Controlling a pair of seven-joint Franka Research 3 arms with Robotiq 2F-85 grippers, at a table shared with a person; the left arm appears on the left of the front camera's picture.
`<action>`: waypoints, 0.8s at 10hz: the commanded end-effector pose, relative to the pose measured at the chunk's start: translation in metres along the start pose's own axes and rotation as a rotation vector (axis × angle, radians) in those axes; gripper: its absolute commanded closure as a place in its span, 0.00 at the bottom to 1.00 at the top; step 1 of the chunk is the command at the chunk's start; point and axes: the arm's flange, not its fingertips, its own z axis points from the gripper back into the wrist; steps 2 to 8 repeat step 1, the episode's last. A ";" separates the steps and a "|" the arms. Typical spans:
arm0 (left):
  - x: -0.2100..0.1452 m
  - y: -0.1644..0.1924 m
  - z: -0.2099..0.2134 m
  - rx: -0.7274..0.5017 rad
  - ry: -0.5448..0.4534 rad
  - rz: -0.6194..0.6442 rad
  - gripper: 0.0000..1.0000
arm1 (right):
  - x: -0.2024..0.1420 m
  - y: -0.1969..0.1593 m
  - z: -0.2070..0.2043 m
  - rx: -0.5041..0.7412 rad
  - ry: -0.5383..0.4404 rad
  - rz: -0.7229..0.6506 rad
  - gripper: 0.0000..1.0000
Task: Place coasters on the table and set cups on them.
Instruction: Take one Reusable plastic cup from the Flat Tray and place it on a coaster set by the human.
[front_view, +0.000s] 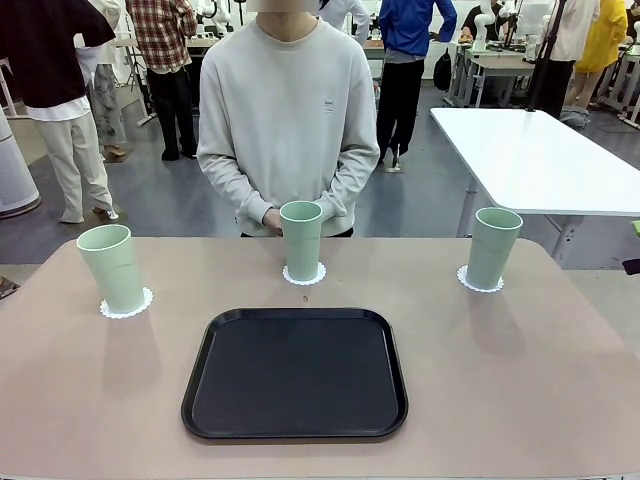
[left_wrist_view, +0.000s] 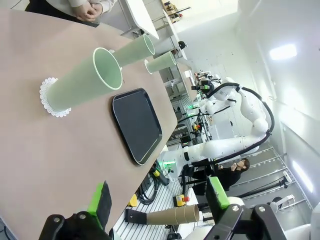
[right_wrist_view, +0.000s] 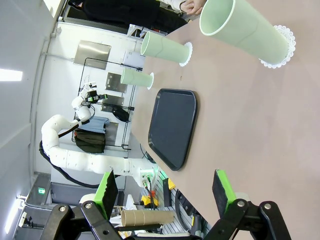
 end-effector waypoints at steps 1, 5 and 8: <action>-0.002 -0.001 0.002 0.007 0.007 0.011 0.00 | 0.001 0.001 -0.001 -0.001 -0.004 -0.009 0.00; -0.002 -0.001 0.002 0.007 0.007 0.011 0.00 | 0.001 0.001 -0.001 -0.001 -0.004 -0.009 0.00; -0.002 -0.001 0.002 0.007 0.007 0.011 0.00 | 0.001 0.001 -0.001 -0.001 -0.004 -0.009 0.00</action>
